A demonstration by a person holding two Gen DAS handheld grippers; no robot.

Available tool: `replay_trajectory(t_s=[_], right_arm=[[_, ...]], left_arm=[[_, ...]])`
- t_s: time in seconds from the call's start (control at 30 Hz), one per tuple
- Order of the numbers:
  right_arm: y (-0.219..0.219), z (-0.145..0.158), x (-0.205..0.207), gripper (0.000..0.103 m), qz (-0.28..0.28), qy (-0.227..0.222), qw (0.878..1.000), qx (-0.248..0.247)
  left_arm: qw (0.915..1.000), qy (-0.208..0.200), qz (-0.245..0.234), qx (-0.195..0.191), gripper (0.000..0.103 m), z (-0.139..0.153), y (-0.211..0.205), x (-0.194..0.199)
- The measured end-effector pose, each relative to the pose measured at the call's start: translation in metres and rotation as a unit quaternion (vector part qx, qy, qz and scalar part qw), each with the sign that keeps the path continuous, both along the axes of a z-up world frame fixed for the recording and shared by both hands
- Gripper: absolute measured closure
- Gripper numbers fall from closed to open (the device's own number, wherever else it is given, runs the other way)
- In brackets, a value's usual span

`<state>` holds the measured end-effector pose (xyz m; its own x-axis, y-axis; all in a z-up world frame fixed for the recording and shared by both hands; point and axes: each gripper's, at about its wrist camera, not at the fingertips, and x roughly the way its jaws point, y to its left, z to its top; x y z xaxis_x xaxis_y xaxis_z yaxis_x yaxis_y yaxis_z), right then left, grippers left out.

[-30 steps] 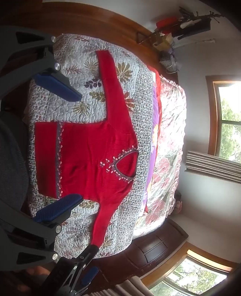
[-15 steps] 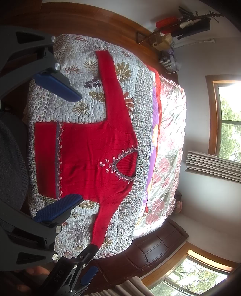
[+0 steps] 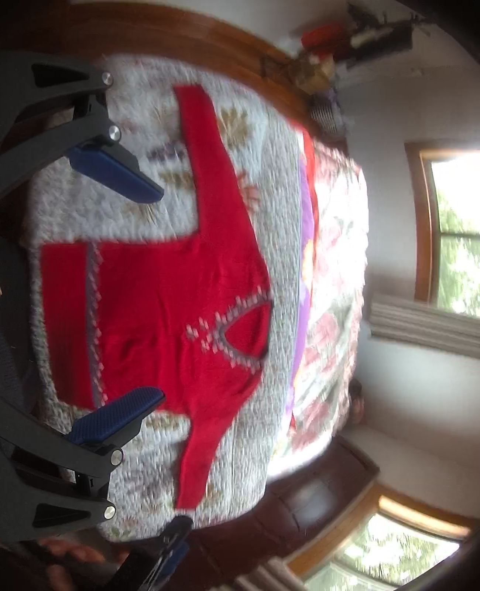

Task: Fold small clothes
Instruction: 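Reach the right gripper to a sweater sleeve cuff and close on it, then lift the gripped sleeve with the right gripper off the bedspread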

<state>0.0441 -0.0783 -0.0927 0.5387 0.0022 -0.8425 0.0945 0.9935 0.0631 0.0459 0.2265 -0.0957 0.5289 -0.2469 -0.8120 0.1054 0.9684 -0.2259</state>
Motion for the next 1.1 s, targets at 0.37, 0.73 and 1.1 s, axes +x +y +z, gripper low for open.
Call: replay_trajectory(t_s=[0.37, 0.73, 1.1], right_arm=[[-0.232, -0.139, 0.013, 0.009, -0.219, 0.073, 0.964, 0.132], [-0.423, -0.240, 0.015, 0.045, -0.372, 0.026, 0.860, 0.348], [-0.494, -0.284, 0.035, 0.055, -0.420, 0.007, 0.801, 0.427]], left_arm=[[0.9931, 0.108, -0.043, 0.010, 0.004, -0.109, -0.061, 0.058], [0.9850, 0.161, 0.029, -0.053, 0.004, -0.142, -0.105, 0.061], [0.9798, 0.189, 0.050, -0.043, 0.004, -0.152, -0.141, 0.057]])
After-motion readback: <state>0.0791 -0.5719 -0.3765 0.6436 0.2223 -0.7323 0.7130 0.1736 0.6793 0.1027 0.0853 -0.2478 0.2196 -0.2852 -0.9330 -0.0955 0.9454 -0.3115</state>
